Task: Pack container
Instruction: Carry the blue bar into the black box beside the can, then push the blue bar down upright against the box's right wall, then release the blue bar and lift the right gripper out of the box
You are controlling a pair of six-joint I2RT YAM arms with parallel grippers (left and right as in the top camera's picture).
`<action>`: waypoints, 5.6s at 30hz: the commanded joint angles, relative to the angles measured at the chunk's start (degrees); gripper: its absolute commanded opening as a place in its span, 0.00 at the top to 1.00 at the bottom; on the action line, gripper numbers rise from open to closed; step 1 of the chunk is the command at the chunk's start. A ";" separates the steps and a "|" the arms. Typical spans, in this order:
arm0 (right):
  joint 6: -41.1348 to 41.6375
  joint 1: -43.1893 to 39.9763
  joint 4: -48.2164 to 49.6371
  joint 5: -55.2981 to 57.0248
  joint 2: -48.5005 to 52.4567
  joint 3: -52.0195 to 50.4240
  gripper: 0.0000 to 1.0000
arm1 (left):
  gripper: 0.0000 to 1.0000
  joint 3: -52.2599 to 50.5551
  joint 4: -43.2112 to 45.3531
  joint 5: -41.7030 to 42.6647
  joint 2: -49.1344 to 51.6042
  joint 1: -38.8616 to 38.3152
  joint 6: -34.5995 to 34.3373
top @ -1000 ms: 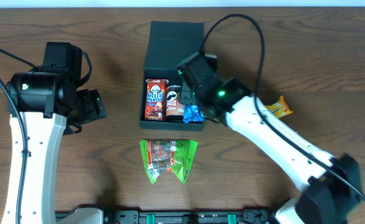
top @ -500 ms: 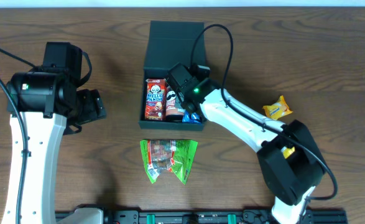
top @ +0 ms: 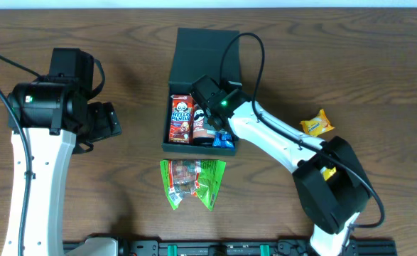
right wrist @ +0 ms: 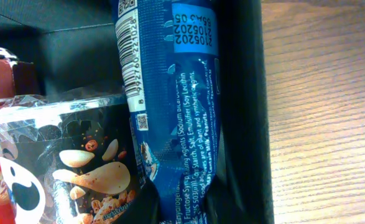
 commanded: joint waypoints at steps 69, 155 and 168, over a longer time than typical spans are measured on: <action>-10.23 -4.11 18.97 -3.34 1.66 0.26 0.98 | 0.05 -0.22 -0.17 -0.98 0.04 0.28 -0.20; -11.50 -8.94 -5.99 -5.01 -5.66 5.92 0.56 | 0.05 -0.22 -0.17 -0.98 0.04 0.28 -0.20; -11.52 -8.94 -4.70 -3.17 -0.61 5.07 0.58 | 0.05 -0.22 -0.15 -0.98 0.04 0.28 -0.20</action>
